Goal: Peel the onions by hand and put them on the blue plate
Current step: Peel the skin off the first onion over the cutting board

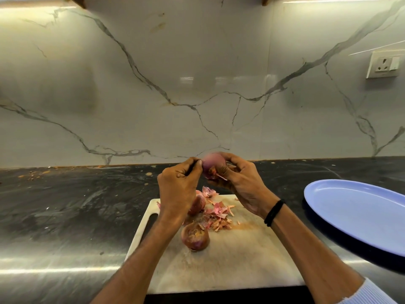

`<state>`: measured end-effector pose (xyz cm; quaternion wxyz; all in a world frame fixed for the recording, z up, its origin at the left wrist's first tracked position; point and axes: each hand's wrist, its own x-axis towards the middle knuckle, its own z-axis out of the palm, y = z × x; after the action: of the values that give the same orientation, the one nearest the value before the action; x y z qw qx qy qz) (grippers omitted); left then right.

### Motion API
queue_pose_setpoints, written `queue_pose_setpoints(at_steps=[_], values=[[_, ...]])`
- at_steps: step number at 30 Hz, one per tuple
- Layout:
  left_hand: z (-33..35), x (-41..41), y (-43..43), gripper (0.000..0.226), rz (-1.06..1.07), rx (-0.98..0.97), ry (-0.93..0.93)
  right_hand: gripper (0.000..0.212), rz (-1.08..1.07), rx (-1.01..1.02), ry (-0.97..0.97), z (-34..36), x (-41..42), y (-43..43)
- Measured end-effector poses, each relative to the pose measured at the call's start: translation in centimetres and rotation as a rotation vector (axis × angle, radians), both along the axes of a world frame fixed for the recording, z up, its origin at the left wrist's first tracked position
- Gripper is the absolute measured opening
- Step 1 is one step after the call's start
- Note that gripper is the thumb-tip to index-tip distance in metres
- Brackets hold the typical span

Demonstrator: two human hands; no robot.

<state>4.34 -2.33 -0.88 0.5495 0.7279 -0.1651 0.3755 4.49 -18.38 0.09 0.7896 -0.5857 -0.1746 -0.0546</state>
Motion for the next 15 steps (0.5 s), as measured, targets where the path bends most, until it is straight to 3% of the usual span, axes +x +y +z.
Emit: queue_pose_setpoints(at_steps=[7, 10, 13, 15], values=[[0.4, -0.3, 0.1, 0.010, 0.030, -0.052, 0.036, 0.046, 0.100, 0.090, 0.088, 0.3, -0.4, 0.1], [0.3, 0.2, 0.5, 0.016, 0.073, -0.085, 0.082, 0.045, 0.108, 0.170, 0.113, 0.7, -0.6, -0.1], [0.0, 0.7, 1.1, 0.009, 0.093, -0.015, 0.169, 0.043, 0.105, 0.253, 0.137, 0.9, -0.5, -0.4], [0.0, 0.6, 1.1, 0.018, 0.082, 0.045, 0.210, 0.041, 0.085, 0.295, 0.167, 0.8, -0.3, -0.6]])
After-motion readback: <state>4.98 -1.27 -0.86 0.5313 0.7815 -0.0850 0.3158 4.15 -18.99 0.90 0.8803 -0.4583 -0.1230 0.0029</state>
